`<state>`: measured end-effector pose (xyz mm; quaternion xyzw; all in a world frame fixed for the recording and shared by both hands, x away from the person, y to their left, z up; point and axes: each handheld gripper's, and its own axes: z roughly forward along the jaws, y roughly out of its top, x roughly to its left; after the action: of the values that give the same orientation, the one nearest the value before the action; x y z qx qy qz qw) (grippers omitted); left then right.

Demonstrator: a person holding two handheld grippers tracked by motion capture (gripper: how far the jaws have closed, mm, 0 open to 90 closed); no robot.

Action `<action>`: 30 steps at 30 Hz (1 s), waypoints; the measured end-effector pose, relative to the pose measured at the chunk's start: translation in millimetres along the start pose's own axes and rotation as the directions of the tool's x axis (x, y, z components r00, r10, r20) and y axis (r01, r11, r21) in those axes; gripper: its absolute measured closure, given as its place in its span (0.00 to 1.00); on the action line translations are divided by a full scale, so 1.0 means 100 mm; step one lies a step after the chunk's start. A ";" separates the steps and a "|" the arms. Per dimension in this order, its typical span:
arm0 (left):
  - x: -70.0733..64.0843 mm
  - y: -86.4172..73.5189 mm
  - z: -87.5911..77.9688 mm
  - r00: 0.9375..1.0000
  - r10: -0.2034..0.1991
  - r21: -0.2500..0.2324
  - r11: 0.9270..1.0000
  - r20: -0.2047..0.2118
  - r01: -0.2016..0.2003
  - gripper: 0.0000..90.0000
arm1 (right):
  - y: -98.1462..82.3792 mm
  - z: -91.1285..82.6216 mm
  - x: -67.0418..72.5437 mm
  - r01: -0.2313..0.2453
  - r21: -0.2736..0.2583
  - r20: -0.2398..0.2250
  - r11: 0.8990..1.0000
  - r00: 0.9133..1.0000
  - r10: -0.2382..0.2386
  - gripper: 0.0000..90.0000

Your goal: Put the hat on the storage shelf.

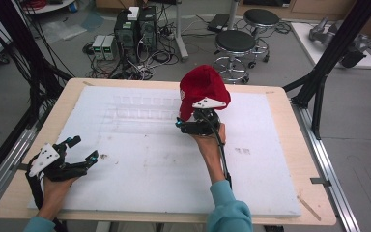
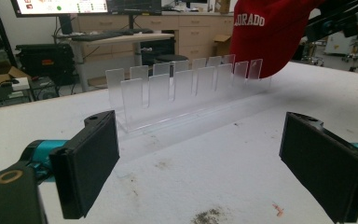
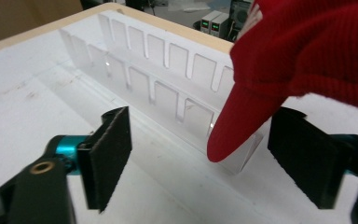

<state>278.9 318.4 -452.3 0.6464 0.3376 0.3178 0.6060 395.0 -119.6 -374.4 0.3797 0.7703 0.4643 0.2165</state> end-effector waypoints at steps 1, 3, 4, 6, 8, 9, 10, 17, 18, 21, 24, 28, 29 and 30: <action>0.00 0.00 0.00 1.000 -0.001 0.000 1.000 -0.003 0.001 0.13 | 0.01 -0.04 0.01 0.019 -0.003 -0.003 1.000 1.000 -0.019 0.22; 0.00 0.00 0.00 1.000 -0.003 0.003 1.000 -0.005 0.003 0.13 | 0.03 -0.11 0.01 0.015 -0.024 -0.018 1.000 1.000 -0.016 0.20; 0.01 0.00 0.00 1.000 -0.003 0.004 1.000 -0.009 0.003 0.13 | 0.03 -0.14 0.01 0.009 -0.031 -0.024 0.999 1.000 -0.010 0.20; 0.01 0.00 0.00 1.000 -0.004 0.004 1.000 -0.009 0.004 0.13 | 0.03 -0.18 0.01 0.001 -0.040 -0.032 0.999 1.000 -0.002 0.19; 0.01 0.00 0.00 1.000 -0.003 0.005 1.000 -0.008 0.003 0.13 | -0.02 -0.34 0.01 -0.007 -0.107 -0.027 0.994 1.000 0.004 0.18; 0.00 0.00 0.00 1.000 -0.004 0.003 1.000 -0.008 0.004 0.13 | -0.06 -0.41 0.00 -0.015 -0.123 -0.027 0.992 1.000 0.011 0.18; 0.00 0.00 0.00 1.000 -0.004 0.003 1.000 -0.008 0.004 0.13 | -0.08 -0.45 -0.02 -0.019 -0.117 -0.031 0.993 0.999 0.016 0.16; 0.01 0.00 0.00 1.000 -0.012 0.002 1.000 -0.009 0.012 0.13 | -0.19 -0.98 -0.07 -0.035 -0.204 -0.067 0.978 0.998 0.022 0.13; 0.01 0.00 0.00 1.000 -0.014 0.000 1.000 -0.009 0.014 0.13 | -0.24 -1.07 -0.07 -0.021 -0.251 -0.060 0.968 0.998 0.007 0.13; 0.01 0.00 0.00 1.000 -0.020 0.000 1.000 -0.013 0.020 0.13 | -0.41 -1.30 -0.11 0.007 -0.282 -0.054 0.959 0.998 -0.023 0.13; 0.01 0.00 0.00 1.000 -0.013 0.002 1.000 -0.009 0.013 0.13 | -0.62 -1.46 -0.16 0.015 -0.325 -0.032 0.946 0.999 -0.027 0.13; 0.01 0.00 0.00 1.000 -0.011 0.002 1.000 -0.008 0.011 0.13 | -0.97 -1.61 -0.24 0.007 -0.358 0.001 0.934 1.000 -0.007 0.12; 0.01 0.00 0.00 1.000 -0.011 0.002 1.000 -0.008 0.011 0.13 | -1.06 -1.63 -0.25 0.004 -0.366 0.012 0.931 1.000 0.001 0.12; 0.01 0.00 0.00 1.000 -0.011 0.002 1.000 -0.012 0.011 0.13 | -1.15 -1.64 -0.27 0.000 -0.374 0.023 0.927 1.000 0.009 0.12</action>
<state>278.9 319.1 -452.2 0.6431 0.3451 0.3182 0.6051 255.5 -263.2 -398.2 0.3388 0.6641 0.5985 0.2932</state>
